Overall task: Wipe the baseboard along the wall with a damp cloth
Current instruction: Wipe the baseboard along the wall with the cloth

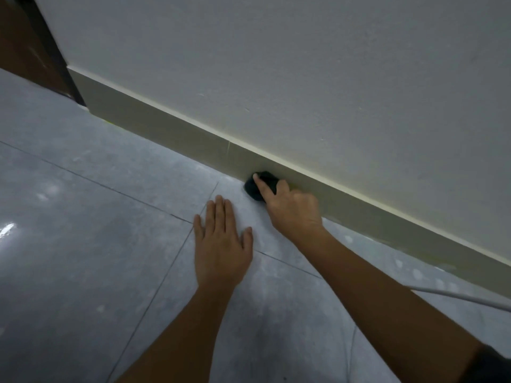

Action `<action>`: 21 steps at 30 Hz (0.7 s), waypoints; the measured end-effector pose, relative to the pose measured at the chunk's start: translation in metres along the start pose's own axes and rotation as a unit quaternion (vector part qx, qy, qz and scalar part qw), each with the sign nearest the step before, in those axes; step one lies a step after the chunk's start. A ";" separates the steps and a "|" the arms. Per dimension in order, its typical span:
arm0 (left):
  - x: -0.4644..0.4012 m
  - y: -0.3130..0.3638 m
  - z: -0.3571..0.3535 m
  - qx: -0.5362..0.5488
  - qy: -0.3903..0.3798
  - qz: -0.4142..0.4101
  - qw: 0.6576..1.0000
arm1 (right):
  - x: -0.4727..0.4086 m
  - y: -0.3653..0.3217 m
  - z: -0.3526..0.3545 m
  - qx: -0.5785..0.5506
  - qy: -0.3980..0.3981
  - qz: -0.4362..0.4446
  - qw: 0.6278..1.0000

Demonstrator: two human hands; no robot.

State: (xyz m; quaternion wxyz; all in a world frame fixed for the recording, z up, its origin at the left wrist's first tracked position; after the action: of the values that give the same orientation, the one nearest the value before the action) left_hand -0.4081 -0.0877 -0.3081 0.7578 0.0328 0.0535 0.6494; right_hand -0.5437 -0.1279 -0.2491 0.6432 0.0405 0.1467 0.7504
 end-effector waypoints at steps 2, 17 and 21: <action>0.000 -0.001 0.000 0.000 0.006 0.003 1.000 | 0.017 0.015 -0.005 -0.005 -0.019 -0.001 1.000; 0.001 -0.002 0.000 -0.003 -0.006 -0.004 1.000 | 0.022 0.013 0.018 -0.123 -0.090 -0.050 0.987; 0.001 -0.002 0.001 0.000 -0.012 -0.008 1.000 | 0.023 0.012 0.019 -0.132 -0.088 -0.056 0.986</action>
State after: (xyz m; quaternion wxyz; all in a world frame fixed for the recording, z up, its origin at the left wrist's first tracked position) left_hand -0.4058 -0.0868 -0.3078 0.7634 0.0397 0.0446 0.6431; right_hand -0.5544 -0.1041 -0.2309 0.6945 0.0127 -0.0090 0.7193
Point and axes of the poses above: each hand's wrist, its own x-axis away from the middle knuckle, its own z-axis out of the back of the hand, y = z × x, the point moved 1 cm from there along -x, towards the middle knuckle, and after that the axes turned 13 degrees about -x, right-handed, at the moved point
